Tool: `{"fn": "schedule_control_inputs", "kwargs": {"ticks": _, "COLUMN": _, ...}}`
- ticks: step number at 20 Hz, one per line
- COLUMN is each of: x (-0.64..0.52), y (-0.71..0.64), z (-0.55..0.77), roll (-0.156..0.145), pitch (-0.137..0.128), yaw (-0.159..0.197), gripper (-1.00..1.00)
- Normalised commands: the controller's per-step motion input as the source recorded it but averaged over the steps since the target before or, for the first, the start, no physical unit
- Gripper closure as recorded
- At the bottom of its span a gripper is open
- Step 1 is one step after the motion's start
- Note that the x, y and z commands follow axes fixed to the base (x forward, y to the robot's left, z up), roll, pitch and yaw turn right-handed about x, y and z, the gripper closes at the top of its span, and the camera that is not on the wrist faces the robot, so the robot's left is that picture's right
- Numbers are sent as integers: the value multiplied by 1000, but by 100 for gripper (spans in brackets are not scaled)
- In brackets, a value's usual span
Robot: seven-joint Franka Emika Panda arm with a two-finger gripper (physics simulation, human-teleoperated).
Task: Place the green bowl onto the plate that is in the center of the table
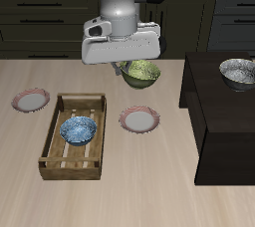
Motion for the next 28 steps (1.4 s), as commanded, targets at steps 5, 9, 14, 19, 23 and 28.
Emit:
{"fn": "schedule_control_inputs", "kwargs": {"ticks": 5, "x": -294, "y": -22, "z": -39, "roll": 3, "pitch": -18, "yaw": -11, "gripper": 100}}
{"fn": "schedule_control_inputs", "kwargs": {"ticks": 9, "x": -420, "y": 68, "z": -43, "roll": 23, "pitch": -8, "yaw": -5, "gripper": 100}}
{"fn": "schedule_control_inputs", "kwargs": {"ticks": 14, "x": -272, "y": -37, "z": 19, "roll": -2, "pitch": -4, "yaw": -13, "gripper": 100}}
{"fn": "schedule_control_inputs", "kwargs": {"ticks": 19, "x": -303, "y": -80, "z": -30, "roll": 19, "pitch": 7, "yaw": -29, "gripper": 100}}
{"fn": "schedule_control_inputs", "kwargs": {"ticks": 23, "x": -184, "y": 22, "z": -84, "roll": -7, "pitch": 8, "yaw": -6, "gripper": 100}}
{"fn": "schedule_control_inputs", "kwargs": {"ticks": 28, "x": -193, "y": 28, "z": 11, "roll": 22, "pitch": -7, "yaw": -28, "gripper": 100}}
